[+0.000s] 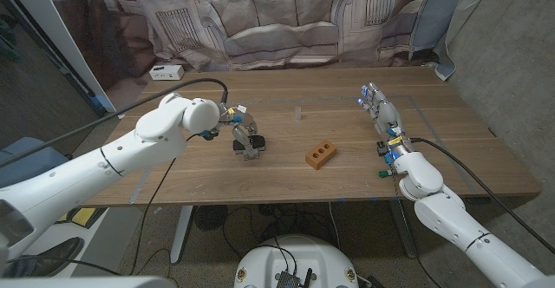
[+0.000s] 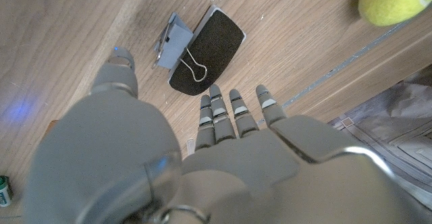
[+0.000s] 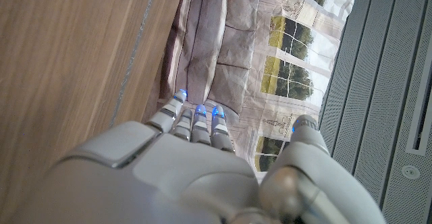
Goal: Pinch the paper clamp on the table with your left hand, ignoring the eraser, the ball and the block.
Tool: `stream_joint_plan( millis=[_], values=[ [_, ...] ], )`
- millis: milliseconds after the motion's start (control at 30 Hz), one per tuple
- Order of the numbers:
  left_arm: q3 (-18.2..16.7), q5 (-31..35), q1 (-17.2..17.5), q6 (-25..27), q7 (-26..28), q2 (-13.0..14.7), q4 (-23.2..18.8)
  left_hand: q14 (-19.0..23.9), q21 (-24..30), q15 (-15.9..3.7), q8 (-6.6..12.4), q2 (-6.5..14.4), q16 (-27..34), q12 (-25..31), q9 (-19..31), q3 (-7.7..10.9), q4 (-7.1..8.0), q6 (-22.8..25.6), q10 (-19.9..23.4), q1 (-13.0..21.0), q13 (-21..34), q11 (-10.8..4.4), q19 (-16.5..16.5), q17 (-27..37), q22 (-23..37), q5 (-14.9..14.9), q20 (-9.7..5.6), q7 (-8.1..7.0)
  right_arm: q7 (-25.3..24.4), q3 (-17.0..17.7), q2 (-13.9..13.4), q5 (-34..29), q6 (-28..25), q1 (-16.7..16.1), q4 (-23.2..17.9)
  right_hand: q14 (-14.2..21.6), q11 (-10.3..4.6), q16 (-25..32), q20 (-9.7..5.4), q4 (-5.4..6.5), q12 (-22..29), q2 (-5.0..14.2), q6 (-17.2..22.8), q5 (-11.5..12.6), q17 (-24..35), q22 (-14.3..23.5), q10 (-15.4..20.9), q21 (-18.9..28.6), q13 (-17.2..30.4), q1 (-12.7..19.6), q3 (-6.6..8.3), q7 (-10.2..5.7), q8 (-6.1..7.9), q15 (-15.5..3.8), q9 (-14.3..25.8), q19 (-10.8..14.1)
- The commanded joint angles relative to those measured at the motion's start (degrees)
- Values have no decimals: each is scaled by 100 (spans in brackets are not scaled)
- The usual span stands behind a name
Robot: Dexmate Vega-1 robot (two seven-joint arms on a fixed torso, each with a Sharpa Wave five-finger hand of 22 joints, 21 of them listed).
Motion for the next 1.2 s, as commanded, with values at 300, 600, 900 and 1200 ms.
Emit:
stream_joint_plan(
  millis=[300, 600, 900, 1200],
  values=[
    [114, 331, -67, -3, -170, -79, 11, 58, 30, -24, 18, 154, 12, 11, 23, 92, -89, 28, 38, 237, 35, -45, 37, 12, 32, -13, 15, -54, 12, 33, -26, 22, -26, -34, -42, 27, 6, 7, 7, -27, 0, 6, 48, 8, 27, 11, 35, 40, 7, 79, -5, 18, -7, 11, 20, 3],
    [193, 506, -114, -79, -350, -146, 48, 6, 20, -15, -16, 207, -20, -21, 24, 140, -145, -44, -29, 389, 34, -79, 24, 8, 29, -38, 20, -69, 39, 31, -12, 41, 11, -44, -13, 27, 3, 6, 9, -27, -1, 8, 55, 8, 27, 11, 37, 39, 8, 82, -6, 13, -5, 9, 20, -1],
    [177, 698, -65, -29, -413, -180, 13, 7, 17, -22, -17, 217, -21, -24, 25, 145, -156, -46, -30, 431, 34, -83, 17, 8, 28, -55, 19, -82, 42, 32, -4, 64, 11, -58, 14, 29, 10, 6, 12, -27, 0, 8, 56, 8, 27, 11, 41, 40, 8, 83, -9, 16, -6, 17, 20, -4],
    [110, 761, 23, -7, -405, -206, -2, 18, 18, -4, -11, 240, -19, -28, 27, 150, -159, -27, -39, 476, 37, -137, 19, 7, 28, -81, 19, -103, 51, 30, -22, 74, -11, -79, -3, 32, 8, 7, 13, -25, 0, 9, 56, 8, 28, 11, 43, 40, 8, 82, -11, 16, -7, 19, 20, -5]
  ],
)
